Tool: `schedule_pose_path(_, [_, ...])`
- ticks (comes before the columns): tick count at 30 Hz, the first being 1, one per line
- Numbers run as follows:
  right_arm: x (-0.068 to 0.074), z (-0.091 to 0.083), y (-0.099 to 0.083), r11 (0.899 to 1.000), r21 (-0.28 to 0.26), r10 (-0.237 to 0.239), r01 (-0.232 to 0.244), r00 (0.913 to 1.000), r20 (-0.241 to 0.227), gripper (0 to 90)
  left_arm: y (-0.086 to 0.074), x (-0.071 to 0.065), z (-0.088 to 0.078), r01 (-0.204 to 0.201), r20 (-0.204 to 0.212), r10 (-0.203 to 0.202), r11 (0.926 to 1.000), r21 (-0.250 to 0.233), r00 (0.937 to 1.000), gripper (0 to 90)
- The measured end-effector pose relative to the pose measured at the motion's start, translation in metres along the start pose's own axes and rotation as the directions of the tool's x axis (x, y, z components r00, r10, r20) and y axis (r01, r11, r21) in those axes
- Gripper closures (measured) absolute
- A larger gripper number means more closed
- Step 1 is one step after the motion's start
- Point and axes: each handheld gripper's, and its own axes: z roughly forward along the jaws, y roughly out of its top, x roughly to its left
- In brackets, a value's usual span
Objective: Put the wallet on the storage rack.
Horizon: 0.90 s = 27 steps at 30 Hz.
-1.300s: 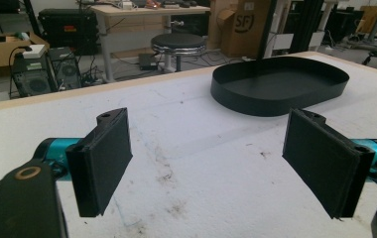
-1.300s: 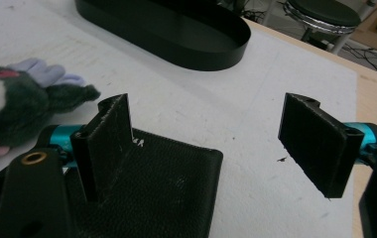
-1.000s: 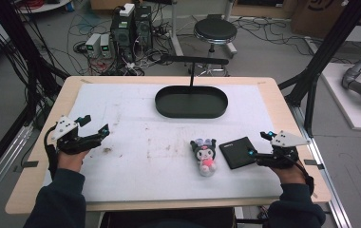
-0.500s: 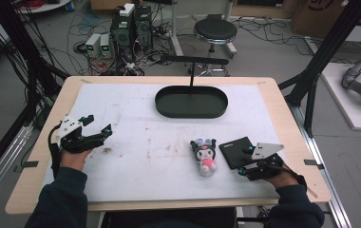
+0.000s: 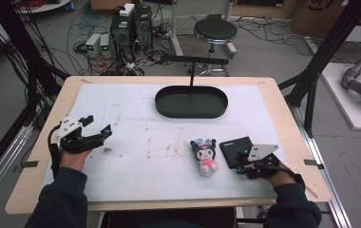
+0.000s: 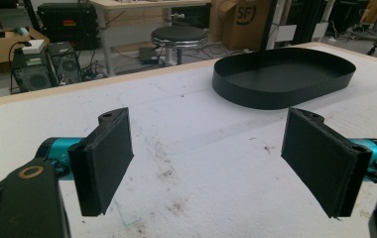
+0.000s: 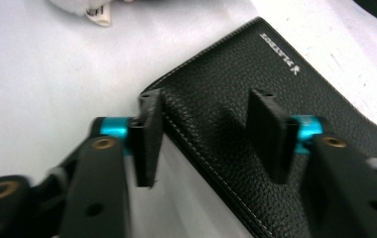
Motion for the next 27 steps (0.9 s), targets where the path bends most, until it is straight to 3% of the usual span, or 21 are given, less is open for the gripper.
schedule_pose_path(2, [0.001,0.002,0.003,1.0,-0.006,0.024,-0.024,0.9992,0.032,70.9,0.0,0.0,0.0,-0.001,0.0,0.001,1.0,0.001,1.0,19.8])
schedule_pose_path(3, [0.001,0.002,0.003,1.0,-0.006,0.024,-0.024,0.9992,0.032,70.9,0.0,0.0,0.0,-0.002,-0.001,0.003,1.0,0.002,1.0,19.8])
schedule_pose_path(5, [0.0,0.007,0.009,0.997,0.0,0.08,-0.08,0.9937,0.078,72.5,0.0,0.0,0.0,0.001,-0.002,-0.001,1.0,0.003,1.0,19.9])
schedule_pose_path(7, [-0.001,0.01,0.013,0.99,0.0,0.138,-0.139,0.9848,0.105,81.8,-0.001,0.0,0.001,-0.001,-0.001,0.001,1.0,0.007,1.0,20.0])
schedule_pose_path(8, [-0.001,0.01,0.013,0.99,0.0,0.138,-0.139,0.9848,0.105,81.8,-0.001,0.0,0.001,-0.001,-0.001,0.001,1.0,0.007,1.0,20.0])
schedule_pose_path(10, [-0.005,0.017,0.02,0.975,-0.001,0.22,-0.222,0.9648,0.145,84.4,-0.001,-0.001,0.001,0.0,-0.002,0.0,1.0,0.009,1.0,20.2])
schedule_pose_path(12, [-0.006,0.018,0.022,0.974,-0.002,0.226,-0.228,0.9612,0.158,84.2,-0.002,-0.001,0.001,-0.003,-0.003,0.003,0.9999,0.015,1.0,20.2])
schedule_pose_path(13, [-0.007,0.019,0.022,0.969,-0.023,0.246,-0.246,0.9538,0.172,79.2,-0.002,-0.001,0.001,-0.002,-0.004,0.002,0.9999,0.016,1.0,20.3])
schedule_pose_path(14, [-0.007,0.019,0.022,0.969,-0.023,0.246,-0.246,0.9538,0.172,79.2,-0.002,-0.001,0.001,-0.005,-0.004,0.005,0.9998,0.017,1.0,20.3])
schedule_pose_path(15, [-0.009,0.016,0.021,0.967,-0.049,0.256,-0.251,0.9482,0.188,55.5,-0.002,-0.001,0.001,-0.005,-0.006,0.005,0.9999,0.017,1.0,20.3])
schedule_pose_path(16, [-0.01,0.013,0.02,0.967,-0.058,0.255,-0.248,0.9468,0.197,48.6,-0.002,-0.001,0.001,-0.004,-0.006,0.004,0.9999,0.015,1.0,20.3])
schedule_pose_path(17, [-0.01,0.013,0.02,0.967,-0.058,0.255,-0.248,0.9468,0.197,48.6,-0.002,-0.001,0.001,-0.004,-0.006,0.004,0.9999,0.014,1.0,20.3])
schedule_pose_path(18, [-0.011,0.011,0.019,0.975,-0.054,0.221,-0.215,0.9523,0.21,45.0,-0.002,0.0,0.001,-0.002,-0.007,0.003,0.9998,0.019,1.0,20.3])
schedule_pose_path(19, [-0.009,0.008,0.017,0.987,-0.041,0.158,-0.153,0.964,0.214,37.6,-0.003,0.0,0.001,0.0,-0.005,0.0,0.9999,0.016,1.0,20.3])
schedule_pose_path(23, [-0.006,0.008,0.012,0.993,-0.018,0.118,-0.117,0.9736,0.195,34.5,-0.003,0.001,0.0,0.003,-0.01,-0.003,0.9999,0.017,0.9999,20.3])
schedule_pose_path(27, [-0.009,0.012,0.005,0.992,0.044,0.11,-0.121,0.9739,0.198,46.9,-0.003,0.001,0.0,0.005,-0.009,-0.004,0.9999,0.013,0.9999,20.3])
